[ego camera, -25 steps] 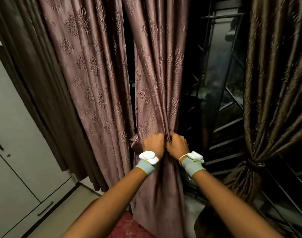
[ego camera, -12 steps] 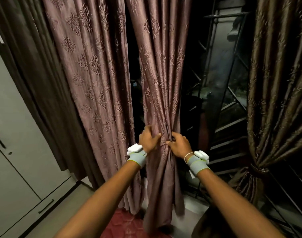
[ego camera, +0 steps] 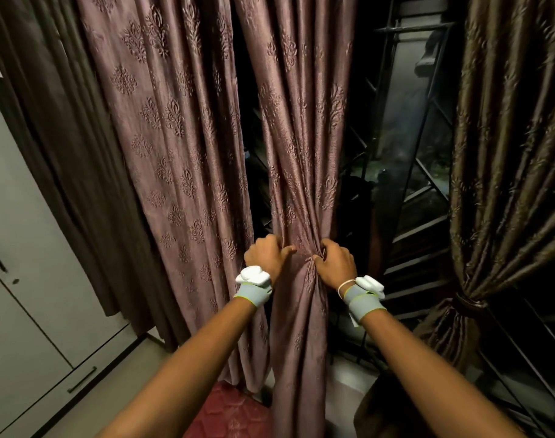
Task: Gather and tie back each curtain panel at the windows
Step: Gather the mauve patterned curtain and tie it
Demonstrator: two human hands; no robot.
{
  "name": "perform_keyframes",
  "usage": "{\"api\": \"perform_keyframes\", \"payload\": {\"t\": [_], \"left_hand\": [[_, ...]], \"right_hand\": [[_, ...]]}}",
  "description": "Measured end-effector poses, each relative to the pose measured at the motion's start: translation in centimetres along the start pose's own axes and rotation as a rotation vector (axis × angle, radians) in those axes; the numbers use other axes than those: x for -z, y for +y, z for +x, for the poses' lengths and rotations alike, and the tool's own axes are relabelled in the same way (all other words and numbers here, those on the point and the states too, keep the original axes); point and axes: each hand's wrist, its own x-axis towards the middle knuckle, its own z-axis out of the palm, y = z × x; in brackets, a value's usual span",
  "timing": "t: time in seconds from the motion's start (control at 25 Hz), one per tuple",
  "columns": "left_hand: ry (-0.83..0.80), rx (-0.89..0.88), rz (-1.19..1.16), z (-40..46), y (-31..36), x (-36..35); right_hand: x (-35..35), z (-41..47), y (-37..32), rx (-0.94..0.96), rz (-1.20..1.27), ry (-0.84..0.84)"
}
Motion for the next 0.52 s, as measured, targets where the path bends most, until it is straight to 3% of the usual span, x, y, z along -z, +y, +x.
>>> {"api": "perform_keyframes", "payload": {"t": [0.12,0.28,0.52], "left_hand": [[-0.067,-0.165,0.141,-1.1,1.0,-0.6],[-0.111,-0.176,0.128,-1.6,1.3,-1.3],[-0.326,-0.178,-0.252,0.8,-0.6,-1.8]], "right_hand": [[-0.3,-0.5,-1.3,0.042,-0.035,0.006],[-1.2,-1.5,-2.5,0.113,-0.026,-0.087],[-0.9,-0.7,-1.2,0.054,-0.012,-0.043]]}}
